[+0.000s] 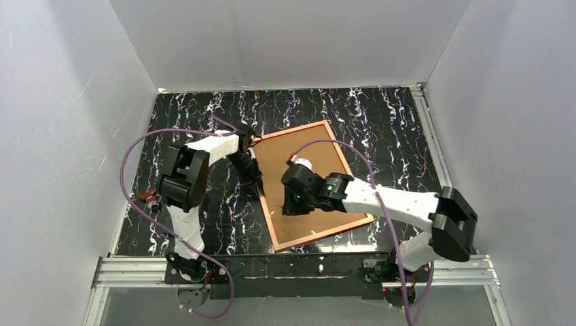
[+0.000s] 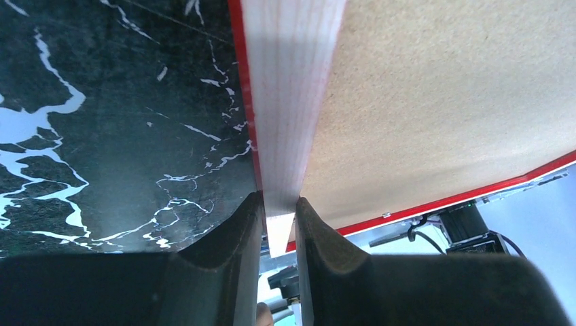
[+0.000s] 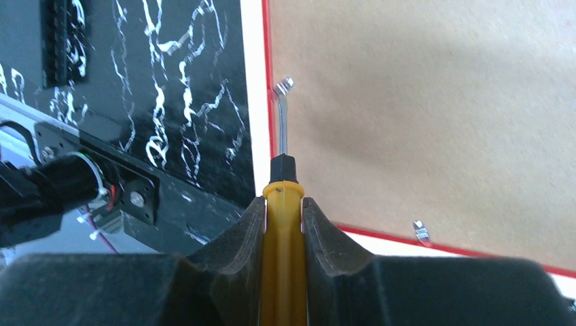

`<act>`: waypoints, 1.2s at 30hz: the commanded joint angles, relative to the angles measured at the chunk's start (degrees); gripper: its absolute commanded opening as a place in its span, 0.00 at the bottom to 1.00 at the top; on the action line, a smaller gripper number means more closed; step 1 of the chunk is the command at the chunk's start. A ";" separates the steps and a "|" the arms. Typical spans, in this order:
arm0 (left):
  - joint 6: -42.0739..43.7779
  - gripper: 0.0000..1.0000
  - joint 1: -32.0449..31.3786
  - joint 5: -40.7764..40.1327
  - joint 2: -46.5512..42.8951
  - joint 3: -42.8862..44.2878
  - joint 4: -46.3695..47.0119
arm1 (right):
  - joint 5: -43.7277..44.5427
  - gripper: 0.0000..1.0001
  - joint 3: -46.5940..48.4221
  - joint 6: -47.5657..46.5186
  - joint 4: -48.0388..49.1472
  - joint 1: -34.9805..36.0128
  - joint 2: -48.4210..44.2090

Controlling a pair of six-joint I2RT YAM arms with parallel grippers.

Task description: Take the photo out of the frame

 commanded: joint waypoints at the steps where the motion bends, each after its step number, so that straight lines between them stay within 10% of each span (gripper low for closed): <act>1: 1.85 0.00 -0.02 5.91 -0.45 0.44 -7.91 | -2.46 0.01 6.74 -0.13 0.30 -2.08 5.31; 36: -1.86 0.00 0.65 4.43 0.67 -0.47 -7.51 | -8.10 0.01 20.84 4.57 -12.17 -2.11 20.52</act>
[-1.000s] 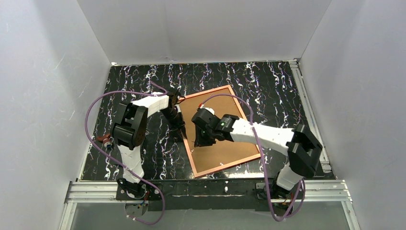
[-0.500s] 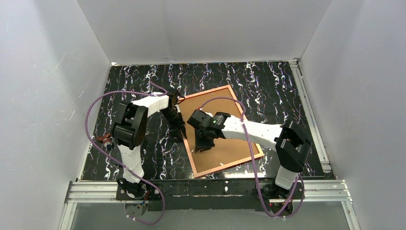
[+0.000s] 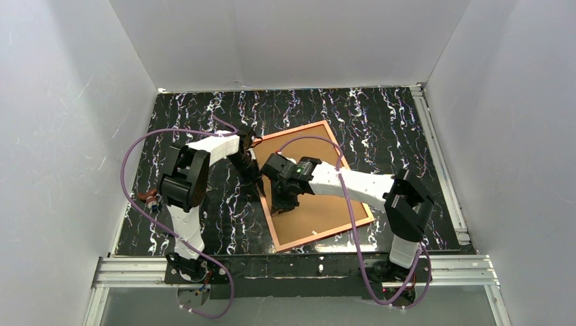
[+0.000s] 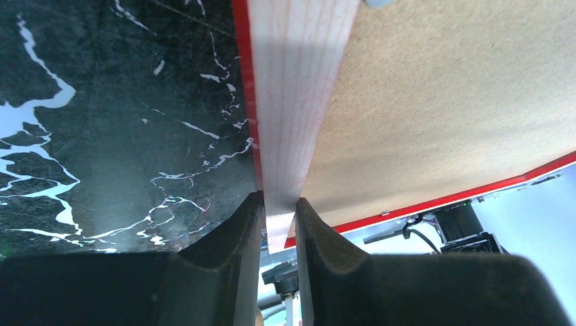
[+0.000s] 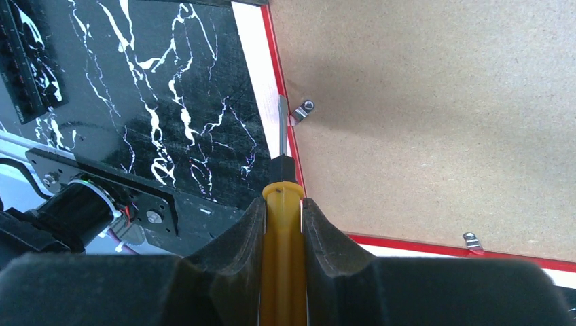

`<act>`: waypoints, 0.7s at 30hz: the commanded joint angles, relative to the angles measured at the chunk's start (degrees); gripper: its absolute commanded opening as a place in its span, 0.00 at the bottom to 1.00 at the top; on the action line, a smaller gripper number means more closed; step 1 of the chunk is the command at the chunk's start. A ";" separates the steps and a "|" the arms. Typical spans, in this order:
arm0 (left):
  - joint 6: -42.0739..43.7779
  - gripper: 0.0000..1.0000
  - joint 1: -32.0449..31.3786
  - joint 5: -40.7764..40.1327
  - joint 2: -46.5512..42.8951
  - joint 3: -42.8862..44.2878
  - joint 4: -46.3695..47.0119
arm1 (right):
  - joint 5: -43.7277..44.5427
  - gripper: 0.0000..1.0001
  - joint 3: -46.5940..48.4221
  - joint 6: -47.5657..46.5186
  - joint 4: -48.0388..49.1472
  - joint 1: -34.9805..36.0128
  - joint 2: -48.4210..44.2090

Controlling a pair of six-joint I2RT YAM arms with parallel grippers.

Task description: Take the photo out of the frame

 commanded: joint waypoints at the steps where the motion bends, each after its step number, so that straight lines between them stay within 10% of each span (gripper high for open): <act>1: -1.22 0.00 0.43 3.74 0.35 -0.30 -7.29 | -0.99 0.01 1.87 0.24 -1.02 0.37 1.31; 21: -0.93 0.00 0.51 3.13 0.14 -0.23 -7.54 | -2.01 0.01 -2.22 2.89 -2.49 2.08 -0.03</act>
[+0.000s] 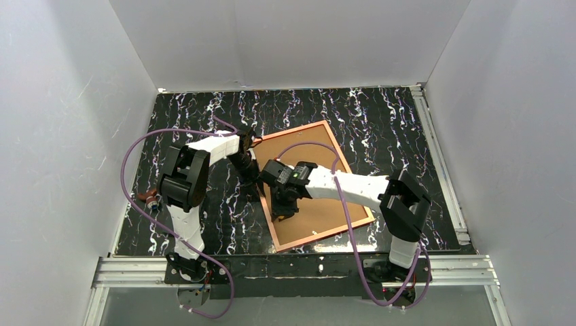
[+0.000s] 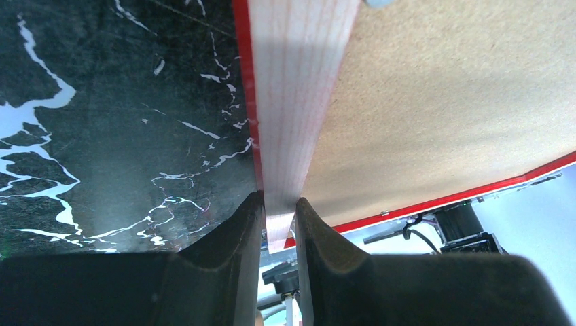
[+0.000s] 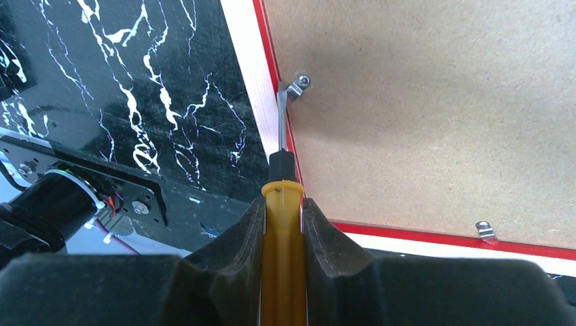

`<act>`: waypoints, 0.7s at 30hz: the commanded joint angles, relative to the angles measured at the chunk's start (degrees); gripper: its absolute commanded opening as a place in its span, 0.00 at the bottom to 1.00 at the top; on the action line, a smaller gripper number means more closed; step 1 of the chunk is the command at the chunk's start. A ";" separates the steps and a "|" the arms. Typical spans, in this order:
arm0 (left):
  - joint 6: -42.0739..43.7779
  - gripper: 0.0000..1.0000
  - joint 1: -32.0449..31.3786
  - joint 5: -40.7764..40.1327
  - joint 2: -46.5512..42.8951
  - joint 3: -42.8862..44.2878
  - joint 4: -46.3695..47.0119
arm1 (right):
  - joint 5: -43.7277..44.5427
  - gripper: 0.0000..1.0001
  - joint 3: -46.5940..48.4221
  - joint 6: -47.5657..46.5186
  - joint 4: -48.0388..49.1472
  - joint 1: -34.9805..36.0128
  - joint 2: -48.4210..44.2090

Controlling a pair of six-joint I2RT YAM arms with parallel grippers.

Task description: Take the photo out of the frame

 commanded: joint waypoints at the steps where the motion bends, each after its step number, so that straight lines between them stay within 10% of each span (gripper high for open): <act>1: -0.88 0.00 0.49 3.05 0.16 -0.21 -7.57 | 0.01 0.01 -1.15 1.77 -2.31 0.80 -1.46; 21: -0.58 0.00 0.49 1.55 0.33 0.05 -8.37 | 1.43 0.01 4.29 0.02 -12.83 0.99 2.78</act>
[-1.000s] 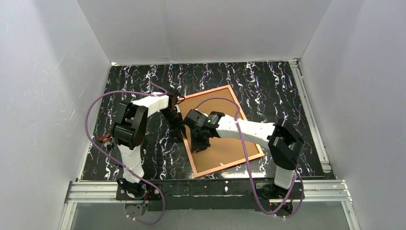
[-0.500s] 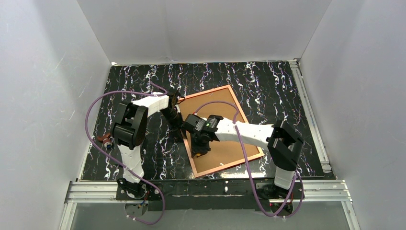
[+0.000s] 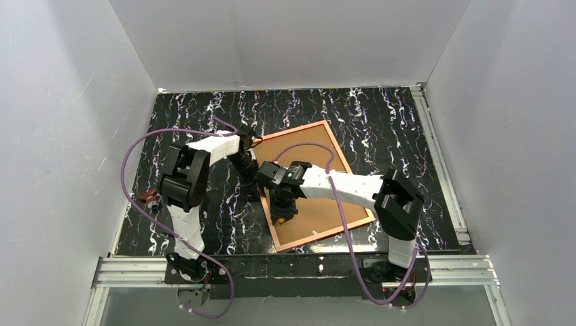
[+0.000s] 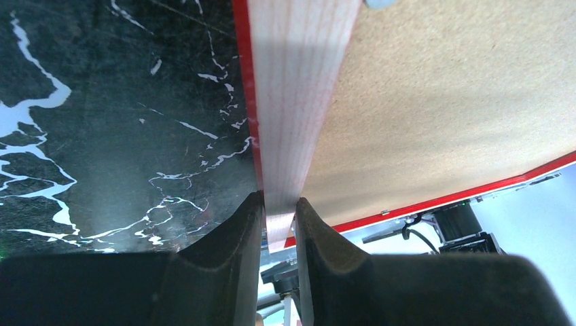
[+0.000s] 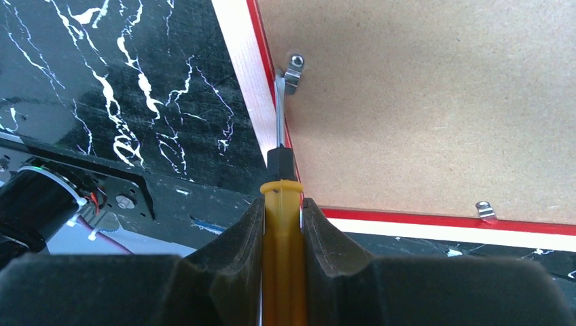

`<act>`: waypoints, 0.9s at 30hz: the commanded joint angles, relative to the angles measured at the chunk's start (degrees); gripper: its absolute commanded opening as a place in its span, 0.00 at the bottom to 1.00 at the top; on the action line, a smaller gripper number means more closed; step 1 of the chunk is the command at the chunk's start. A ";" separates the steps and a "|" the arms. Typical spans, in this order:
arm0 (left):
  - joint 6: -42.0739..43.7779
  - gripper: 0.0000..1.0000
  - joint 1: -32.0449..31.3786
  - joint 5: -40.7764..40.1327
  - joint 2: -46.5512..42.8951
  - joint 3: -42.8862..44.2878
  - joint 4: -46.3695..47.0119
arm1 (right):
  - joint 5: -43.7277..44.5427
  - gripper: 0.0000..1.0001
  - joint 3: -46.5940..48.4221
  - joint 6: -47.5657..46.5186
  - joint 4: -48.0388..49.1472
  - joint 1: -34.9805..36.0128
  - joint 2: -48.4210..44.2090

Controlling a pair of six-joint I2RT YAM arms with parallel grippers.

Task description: Take the photo out of the frame

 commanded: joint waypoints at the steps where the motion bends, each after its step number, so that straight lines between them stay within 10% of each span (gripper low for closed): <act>1: -0.37 0.00 0.49 1.52 0.26 0.09 -8.29 | 1.51 0.01 0.40 -0.43 -7.80 0.16 0.20; 13: -0.37 0.00 0.74 2.56 0.02 0.20 -7.80 | 6.22 0.01 -1.73 -1.83 -5.42 1.46 -10.99; 23: 3.23 0.75 1.41 4.84 -18.80 -6.65 -4.48 | 16.73 0.01 -25.50 -3.87 5.64 -0.82 -37.27; 27: -6.96 0.83 -6.98 -2.51 -33.53 -22.65 -3.55 | 17.28 0.01 -34.51 -2.11 9.62 -1.04 -48.91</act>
